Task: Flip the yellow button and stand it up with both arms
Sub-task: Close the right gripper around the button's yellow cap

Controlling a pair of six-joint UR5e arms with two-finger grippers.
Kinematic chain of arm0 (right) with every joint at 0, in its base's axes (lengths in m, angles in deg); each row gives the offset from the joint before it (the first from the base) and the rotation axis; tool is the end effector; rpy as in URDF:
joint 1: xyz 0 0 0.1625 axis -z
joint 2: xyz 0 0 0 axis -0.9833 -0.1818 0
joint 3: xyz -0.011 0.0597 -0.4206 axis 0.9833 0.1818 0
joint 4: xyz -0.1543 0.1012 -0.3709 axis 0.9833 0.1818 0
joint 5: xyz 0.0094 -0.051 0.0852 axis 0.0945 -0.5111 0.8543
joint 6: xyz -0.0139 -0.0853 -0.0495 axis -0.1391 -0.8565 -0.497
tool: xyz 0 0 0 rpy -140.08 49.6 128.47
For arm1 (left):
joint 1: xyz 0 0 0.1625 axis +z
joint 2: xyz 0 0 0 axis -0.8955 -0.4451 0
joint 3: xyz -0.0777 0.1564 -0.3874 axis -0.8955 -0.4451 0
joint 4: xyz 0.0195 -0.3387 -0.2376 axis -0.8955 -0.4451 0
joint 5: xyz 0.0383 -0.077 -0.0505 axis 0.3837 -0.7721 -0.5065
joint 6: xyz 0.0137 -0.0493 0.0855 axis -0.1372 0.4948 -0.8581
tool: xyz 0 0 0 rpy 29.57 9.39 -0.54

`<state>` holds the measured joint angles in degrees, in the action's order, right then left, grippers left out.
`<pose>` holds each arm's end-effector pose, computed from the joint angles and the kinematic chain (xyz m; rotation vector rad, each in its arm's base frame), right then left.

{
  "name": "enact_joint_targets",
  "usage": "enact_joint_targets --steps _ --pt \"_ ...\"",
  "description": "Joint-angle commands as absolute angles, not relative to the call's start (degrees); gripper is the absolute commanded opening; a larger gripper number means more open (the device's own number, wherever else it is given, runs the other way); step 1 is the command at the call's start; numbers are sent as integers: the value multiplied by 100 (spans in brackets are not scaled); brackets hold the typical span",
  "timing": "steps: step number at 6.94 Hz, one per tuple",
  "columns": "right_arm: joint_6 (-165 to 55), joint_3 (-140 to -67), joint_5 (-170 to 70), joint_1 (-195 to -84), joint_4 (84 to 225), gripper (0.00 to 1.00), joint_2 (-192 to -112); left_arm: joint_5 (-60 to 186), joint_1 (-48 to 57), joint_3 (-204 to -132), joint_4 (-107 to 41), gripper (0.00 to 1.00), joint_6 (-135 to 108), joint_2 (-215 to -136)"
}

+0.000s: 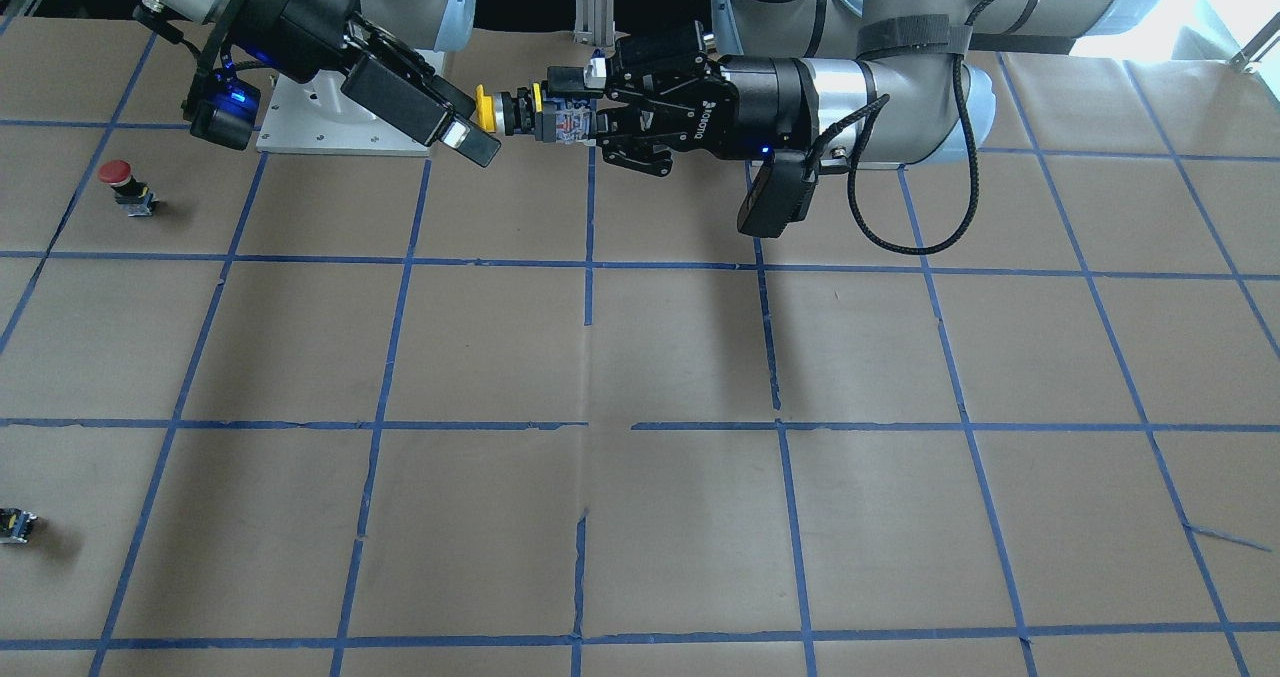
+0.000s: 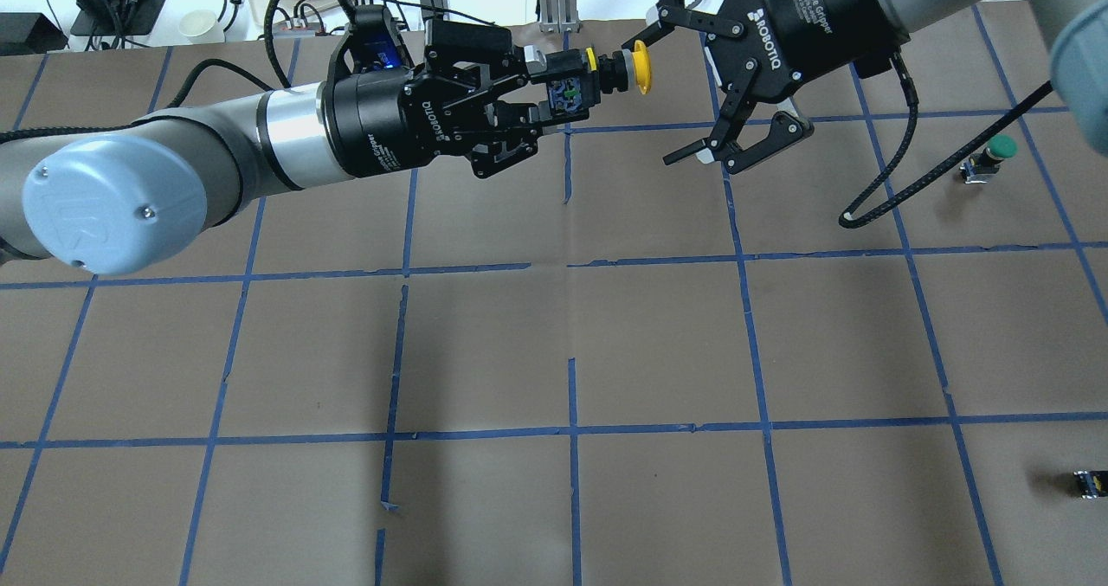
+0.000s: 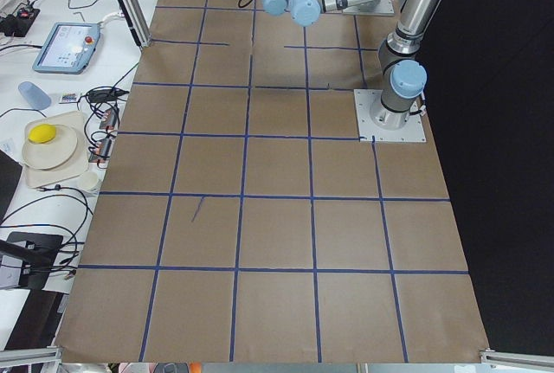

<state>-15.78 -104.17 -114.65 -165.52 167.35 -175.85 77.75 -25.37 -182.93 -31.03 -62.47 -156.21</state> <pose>0.1749 -0.4756 0.5253 1.1620 2.0323 0.4515 -0.2236 -0.4672 0.4204 0.1506 -1.4749 -0.0120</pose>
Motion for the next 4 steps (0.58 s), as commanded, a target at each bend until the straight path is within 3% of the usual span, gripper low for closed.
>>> enact_joint_targets --steps 1,3,4 --pt "-1555 -10358 -11151 -16540 16740 100 -17583 7782 -2546 -18297 -3103 18 -6256 -15643" --pt "-1503 -10383 -11149 -16539 16731 99 -17574 7774 -2546 -18306 -3094 18 -6248 -15617" --pt "-1502 -10410 -11149 -16539 16731 89 -17574 7774 -2563 -18315 -3094 18 -6256 -15617"
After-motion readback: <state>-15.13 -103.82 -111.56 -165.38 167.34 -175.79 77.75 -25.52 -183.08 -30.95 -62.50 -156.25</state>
